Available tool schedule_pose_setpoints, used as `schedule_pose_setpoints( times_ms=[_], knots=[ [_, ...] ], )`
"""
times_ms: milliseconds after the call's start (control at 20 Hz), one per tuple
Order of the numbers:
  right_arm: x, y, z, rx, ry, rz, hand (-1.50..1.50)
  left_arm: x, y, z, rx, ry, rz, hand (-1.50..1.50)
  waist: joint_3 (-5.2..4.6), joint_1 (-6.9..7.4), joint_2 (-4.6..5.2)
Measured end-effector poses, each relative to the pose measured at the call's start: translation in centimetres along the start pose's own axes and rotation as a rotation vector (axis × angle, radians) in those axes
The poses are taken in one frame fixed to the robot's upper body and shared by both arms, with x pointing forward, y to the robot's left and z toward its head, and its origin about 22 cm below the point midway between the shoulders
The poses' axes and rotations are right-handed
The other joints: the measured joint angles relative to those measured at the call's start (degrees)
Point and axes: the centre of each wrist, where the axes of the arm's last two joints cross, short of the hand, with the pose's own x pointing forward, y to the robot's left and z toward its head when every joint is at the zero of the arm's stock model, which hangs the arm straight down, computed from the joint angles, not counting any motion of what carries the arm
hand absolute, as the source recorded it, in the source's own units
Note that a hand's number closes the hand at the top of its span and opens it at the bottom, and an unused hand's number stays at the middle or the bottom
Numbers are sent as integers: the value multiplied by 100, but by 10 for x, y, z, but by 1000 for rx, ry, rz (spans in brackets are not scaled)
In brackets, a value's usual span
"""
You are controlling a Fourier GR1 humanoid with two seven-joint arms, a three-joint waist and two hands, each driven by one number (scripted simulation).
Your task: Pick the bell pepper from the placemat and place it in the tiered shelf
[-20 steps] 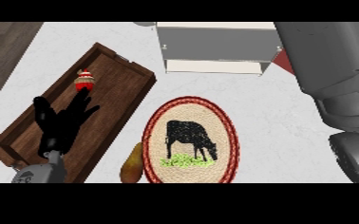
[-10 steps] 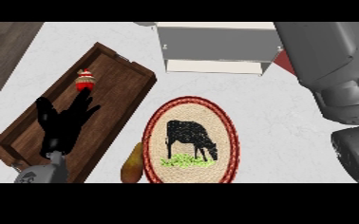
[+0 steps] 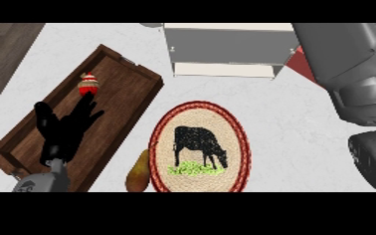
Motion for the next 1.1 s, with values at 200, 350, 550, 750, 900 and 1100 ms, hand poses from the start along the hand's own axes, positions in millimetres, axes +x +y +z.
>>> schedule_pose_setpoints(
  times_ms=[200,350,550,750,900,1100],
  knots=[
    [4,-7,-2,-40,35,-130,-150,0,-3,2,3,1,1,0,-4,3,1],
    [6,-8,-1,-60,43,-259,-150,0,-5,3,5,3,0,0,-3,-18,-11],
    [2,-19,-3,-83,59,-409,-150,0,-4,4,6,8,3,0,-2,-25,-9],
    [0,-40,-7,-146,84,-534,-150,0,-3,4,9,11,2,0,-3,-40,-14],
    [-7,-55,-10,-237,103,-570,-150,-1,-5,4,13,14,0,0,1,-46,-16],
    [-30,-79,-14,-352,157,-562,-150,-3,1,4,25,16,4,0,8,-95,-34]
  ],
)
